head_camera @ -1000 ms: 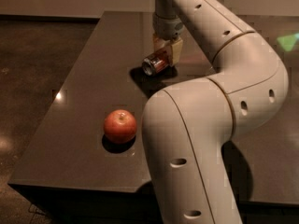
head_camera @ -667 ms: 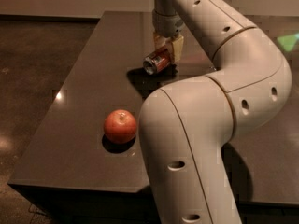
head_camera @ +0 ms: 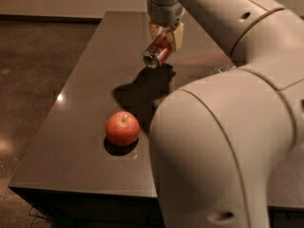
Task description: Place coke can upright
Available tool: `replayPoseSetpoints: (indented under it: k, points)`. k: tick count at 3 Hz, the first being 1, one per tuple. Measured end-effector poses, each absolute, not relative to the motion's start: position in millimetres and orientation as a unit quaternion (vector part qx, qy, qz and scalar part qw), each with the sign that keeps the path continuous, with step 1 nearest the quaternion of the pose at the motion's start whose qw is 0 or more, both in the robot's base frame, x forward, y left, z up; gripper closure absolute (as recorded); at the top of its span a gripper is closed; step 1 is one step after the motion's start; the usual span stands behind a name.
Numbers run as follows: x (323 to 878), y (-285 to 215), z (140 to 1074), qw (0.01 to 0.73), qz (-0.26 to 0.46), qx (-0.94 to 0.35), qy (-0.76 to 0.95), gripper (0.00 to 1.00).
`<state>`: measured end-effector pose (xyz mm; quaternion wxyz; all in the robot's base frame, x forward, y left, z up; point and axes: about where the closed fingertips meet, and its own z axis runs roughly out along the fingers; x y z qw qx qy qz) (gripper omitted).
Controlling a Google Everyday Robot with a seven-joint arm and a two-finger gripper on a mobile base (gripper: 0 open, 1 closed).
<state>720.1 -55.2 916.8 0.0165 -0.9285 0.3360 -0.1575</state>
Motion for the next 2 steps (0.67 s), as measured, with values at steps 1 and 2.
replayPoseSetpoints:
  k: [1,2]
  points:
    - [706,-49,935,0.032,-0.208,-0.938,0.277,1.00]
    - [695,-40,946,0.053,-0.257,-0.939,0.222,1.00]
